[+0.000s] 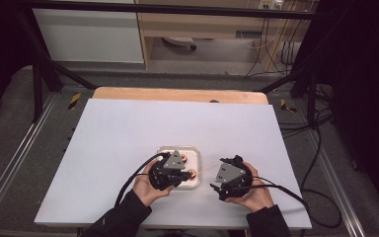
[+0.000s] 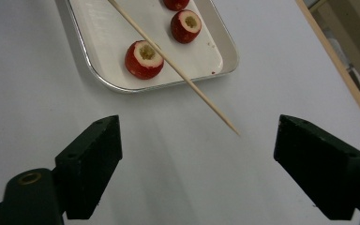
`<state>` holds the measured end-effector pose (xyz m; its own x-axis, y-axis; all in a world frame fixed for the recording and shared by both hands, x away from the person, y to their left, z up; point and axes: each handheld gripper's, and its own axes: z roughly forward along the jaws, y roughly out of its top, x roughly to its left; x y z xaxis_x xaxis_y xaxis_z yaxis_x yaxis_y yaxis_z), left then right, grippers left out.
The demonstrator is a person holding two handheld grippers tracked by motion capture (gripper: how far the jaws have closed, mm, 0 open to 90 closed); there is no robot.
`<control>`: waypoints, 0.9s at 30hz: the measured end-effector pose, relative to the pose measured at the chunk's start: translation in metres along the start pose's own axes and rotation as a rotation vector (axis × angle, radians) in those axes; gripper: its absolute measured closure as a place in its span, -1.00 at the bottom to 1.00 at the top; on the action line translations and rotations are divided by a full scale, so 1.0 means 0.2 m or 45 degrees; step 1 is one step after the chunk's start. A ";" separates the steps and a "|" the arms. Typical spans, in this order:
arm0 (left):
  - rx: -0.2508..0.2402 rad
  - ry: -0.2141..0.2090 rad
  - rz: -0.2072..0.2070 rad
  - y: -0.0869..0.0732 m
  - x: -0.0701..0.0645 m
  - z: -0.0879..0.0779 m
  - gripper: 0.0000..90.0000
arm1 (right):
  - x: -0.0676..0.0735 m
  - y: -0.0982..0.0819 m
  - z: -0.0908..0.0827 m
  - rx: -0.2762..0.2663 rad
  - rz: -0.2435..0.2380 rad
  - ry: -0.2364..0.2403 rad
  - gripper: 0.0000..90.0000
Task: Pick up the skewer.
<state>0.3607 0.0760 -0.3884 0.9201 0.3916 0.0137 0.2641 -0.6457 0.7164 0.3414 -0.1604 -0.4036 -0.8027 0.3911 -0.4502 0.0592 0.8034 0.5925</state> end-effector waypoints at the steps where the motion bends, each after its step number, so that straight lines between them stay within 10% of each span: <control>1: 0.002 -0.003 0.005 0.01 0.00 0.00 0.97 | 0.00 0.01 0.00 -0.001 -0.029 0.003 -0.53; 12: 0.040 -0.031 0.044 0.06 -0.03 0.03 0.97 | 0.04 0.04 0.04 0.013 -0.413 -0.003 0.04; 27: 0.092 -0.076 0.085 0.10 -0.07 0.07 0.97 | 0.08 0.02 0.04 -0.008 -0.747 0.005 0.69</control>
<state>0.3570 0.0478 -0.3848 0.9514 0.3074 0.0168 0.2195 -0.7157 0.6630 0.3335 -0.1467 -0.4132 -0.7025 -0.1198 -0.7015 -0.3990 0.8825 0.2488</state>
